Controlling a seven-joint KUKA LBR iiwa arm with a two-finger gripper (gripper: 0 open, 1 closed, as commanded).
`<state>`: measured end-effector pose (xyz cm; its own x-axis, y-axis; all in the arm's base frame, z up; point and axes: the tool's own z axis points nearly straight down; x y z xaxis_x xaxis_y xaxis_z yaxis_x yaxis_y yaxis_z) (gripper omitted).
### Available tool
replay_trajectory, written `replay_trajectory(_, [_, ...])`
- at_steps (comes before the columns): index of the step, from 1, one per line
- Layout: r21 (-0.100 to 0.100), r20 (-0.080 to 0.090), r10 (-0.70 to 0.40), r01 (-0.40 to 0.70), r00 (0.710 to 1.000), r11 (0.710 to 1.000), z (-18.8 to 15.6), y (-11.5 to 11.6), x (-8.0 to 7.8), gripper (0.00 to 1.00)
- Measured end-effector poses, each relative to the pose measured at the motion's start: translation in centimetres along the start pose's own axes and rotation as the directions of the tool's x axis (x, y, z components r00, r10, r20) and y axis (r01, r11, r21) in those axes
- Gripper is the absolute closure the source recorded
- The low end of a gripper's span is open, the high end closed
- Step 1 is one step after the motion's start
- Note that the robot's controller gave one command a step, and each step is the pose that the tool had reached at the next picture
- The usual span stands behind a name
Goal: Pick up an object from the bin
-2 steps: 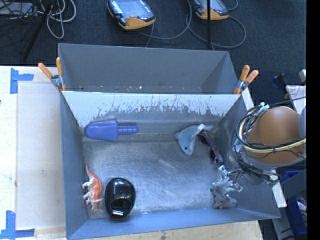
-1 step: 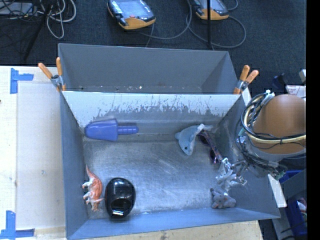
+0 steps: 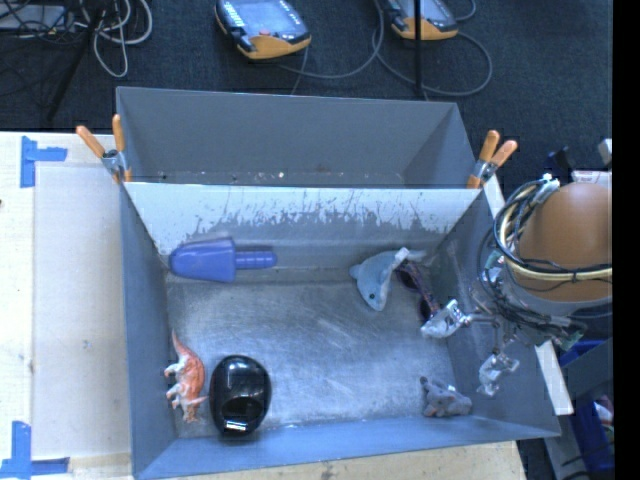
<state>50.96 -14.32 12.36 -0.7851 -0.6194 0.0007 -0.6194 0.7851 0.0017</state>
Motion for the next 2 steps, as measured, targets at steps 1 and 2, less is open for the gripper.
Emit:
replay_trajectory(1, [-0.002, -0.001, -0.028, 0.028, 1.0, 1.0, 1.4, -0.5, 0.3, 0.0])
replay_trajectory(2, [-0.001, 0.003, -0.24, 0.24, 0.971, 0.971, 5.1, 1.2, 2.6, 1.0])
